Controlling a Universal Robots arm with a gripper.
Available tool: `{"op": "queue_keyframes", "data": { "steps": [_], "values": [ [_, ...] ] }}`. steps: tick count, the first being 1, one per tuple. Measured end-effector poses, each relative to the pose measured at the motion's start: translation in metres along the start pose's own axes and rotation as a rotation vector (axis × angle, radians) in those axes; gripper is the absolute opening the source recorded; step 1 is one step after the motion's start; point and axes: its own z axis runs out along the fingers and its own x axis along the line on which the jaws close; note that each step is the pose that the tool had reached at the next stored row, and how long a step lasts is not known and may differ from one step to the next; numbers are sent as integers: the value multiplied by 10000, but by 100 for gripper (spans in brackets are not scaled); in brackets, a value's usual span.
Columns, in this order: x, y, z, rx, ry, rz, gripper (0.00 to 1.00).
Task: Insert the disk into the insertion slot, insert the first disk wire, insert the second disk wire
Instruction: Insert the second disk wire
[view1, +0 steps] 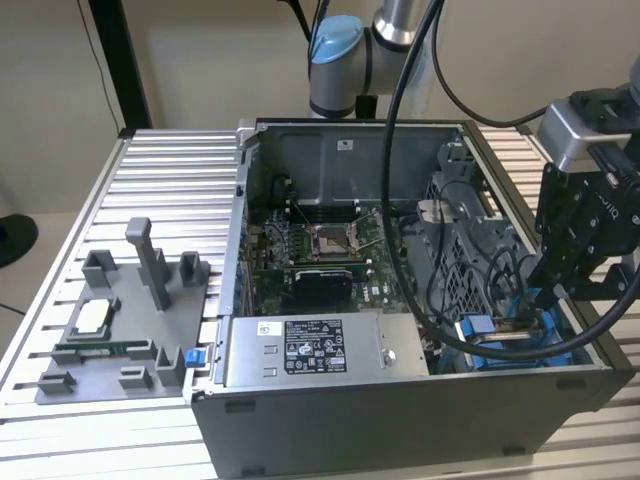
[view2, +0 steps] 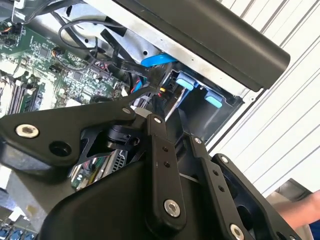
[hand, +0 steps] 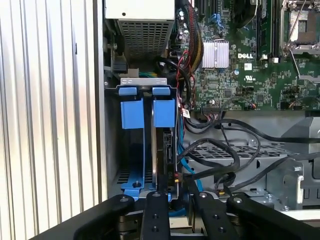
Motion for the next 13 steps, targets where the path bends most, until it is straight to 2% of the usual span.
{"op": "queue_keyframes", "data": {
  "steps": [3, 9, 13],
  "values": [
    [0, 0, -2, 0, 2, 0, 100],
    [-5, 1, -64, -8, 1, 1, 100],
    [-5, 1, -65, -7, 0, 1, 100]
  ]
}}
